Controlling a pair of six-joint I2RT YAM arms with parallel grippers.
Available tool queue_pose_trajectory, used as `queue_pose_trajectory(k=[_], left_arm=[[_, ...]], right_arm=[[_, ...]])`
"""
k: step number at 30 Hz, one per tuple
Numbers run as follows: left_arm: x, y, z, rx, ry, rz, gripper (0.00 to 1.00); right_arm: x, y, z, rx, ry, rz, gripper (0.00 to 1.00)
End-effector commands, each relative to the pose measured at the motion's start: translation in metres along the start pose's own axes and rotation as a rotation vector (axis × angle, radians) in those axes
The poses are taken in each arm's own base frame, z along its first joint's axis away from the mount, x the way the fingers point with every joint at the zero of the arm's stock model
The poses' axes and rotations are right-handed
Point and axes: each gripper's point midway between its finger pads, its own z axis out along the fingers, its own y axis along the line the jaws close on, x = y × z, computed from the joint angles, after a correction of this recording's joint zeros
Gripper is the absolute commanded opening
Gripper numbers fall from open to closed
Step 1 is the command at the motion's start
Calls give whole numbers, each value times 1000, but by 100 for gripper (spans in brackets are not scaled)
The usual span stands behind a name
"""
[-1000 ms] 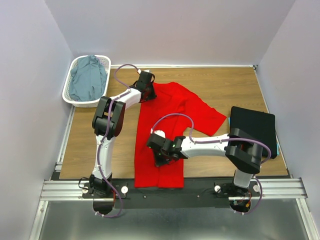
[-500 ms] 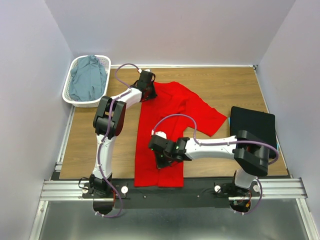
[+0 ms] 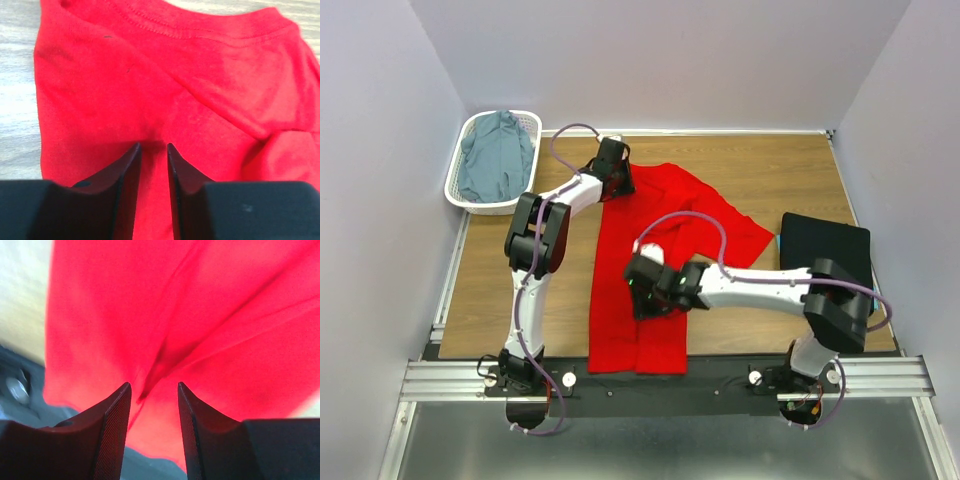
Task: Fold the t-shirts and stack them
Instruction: Fold the tshirt
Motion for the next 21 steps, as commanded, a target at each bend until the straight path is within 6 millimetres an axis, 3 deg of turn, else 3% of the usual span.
queue_pose_trajectory(k=[1, 2, 3, 4, 5, 6, 7, 8, 12, 14, 17, 21], left_arm=[[-64, -39, -47, 118, -133, 41, 38], [-70, -43, -54, 134, -147, 40, 38], [-83, -51, -66, 153, -175, 42, 38], [-87, -54, -72, 163, -182, 43, 38], [-95, -59, -83, 175, -200, 42, 38], [-95, -61, -88, 181, -202, 42, 38], [-96, -65, -96, 198, -204, 42, 38], [-99, -69, -102, 210, -212, 45, 37], [-82, -83, -107, 240, -183, 78, 33], [-66, -90, -103, 248, -143, 90, 29], [-47, -98, -101, 259, -110, 114, 27], [-4, -122, -102, 297, -39, 183, 28]], right_arm=[[-100, -57, -42, 112, -249, 124, 50], [-116, -77, -48, 145, -282, 155, 50], [-143, -120, -60, 219, -343, 217, 50], [-155, -142, -66, 253, -366, 252, 50], [-169, -188, -74, 324, -391, 324, 50], [-173, -210, -80, 355, -404, 364, 50], [-176, -253, -87, 414, -404, 436, 49], [-176, -272, -88, 437, -400, 467, 49], [-176, -332, -87, 486, -387, 568, 49], [-175, -352, -79, 495, -372, 606, 49], [-170, -367, -67, 500, -345, 641, 49], [-151, -392, -56, 577, -306, 675, 50]])
